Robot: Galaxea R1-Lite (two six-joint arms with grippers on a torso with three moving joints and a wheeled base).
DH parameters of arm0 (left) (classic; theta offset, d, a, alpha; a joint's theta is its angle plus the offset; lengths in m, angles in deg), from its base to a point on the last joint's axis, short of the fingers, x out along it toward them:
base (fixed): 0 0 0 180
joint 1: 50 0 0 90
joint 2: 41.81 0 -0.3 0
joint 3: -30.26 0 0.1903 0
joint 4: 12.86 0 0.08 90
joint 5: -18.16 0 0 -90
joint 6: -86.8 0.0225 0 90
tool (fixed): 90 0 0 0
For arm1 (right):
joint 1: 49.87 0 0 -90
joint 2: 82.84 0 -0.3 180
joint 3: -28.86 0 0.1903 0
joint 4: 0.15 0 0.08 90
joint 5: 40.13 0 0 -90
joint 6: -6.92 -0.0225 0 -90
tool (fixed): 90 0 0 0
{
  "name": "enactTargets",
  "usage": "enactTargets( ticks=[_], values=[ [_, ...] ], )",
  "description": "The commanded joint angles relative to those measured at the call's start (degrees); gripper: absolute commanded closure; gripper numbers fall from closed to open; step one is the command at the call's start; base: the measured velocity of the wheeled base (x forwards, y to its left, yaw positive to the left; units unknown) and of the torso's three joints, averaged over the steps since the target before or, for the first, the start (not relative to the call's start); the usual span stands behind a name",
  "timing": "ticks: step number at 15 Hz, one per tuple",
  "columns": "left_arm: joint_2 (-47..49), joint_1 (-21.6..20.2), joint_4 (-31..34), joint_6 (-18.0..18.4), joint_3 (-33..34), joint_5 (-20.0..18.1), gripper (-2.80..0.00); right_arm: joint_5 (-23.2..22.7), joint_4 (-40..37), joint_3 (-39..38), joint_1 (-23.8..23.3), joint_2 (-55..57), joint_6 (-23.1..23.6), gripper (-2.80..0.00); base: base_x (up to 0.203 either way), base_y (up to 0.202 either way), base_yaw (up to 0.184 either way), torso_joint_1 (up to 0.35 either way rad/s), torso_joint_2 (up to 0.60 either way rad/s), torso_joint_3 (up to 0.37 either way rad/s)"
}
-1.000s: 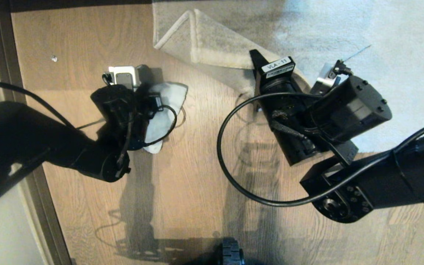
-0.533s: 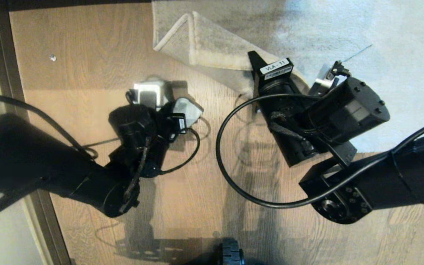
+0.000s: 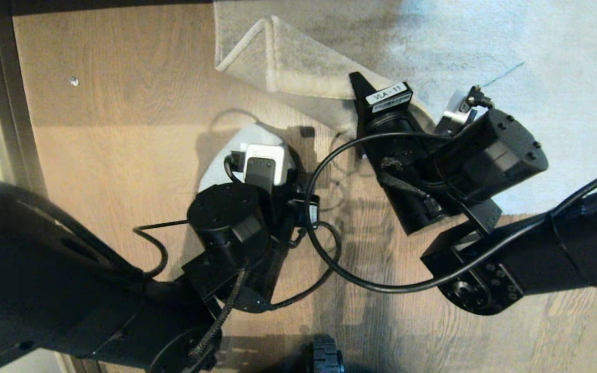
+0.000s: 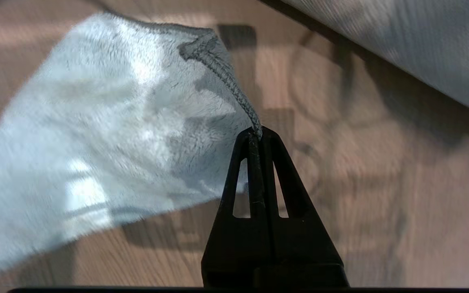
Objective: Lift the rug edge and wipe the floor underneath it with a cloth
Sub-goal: Wipe the floor under the carpet with a rag
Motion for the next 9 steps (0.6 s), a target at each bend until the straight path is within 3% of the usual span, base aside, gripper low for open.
enactTargets(
  ticks=[1,9],
  values=[
    [2.59,0.64,-3.55,0.03,1.42,0.3,0.0,0.12,2.72,0.06,-0.02,0.39,-0.31,0.0,0.0,0.0,0.0,0.0,0.0,0.0],
    [9.27,-1.28,-5.94,-0.14,-2.68,0.87,0.0,0.12,2.72,0.13,-0.03,0.46,-0.31,0.0,0.0,0.0,0.0,0.0,0.0,0.0]
  ],
)
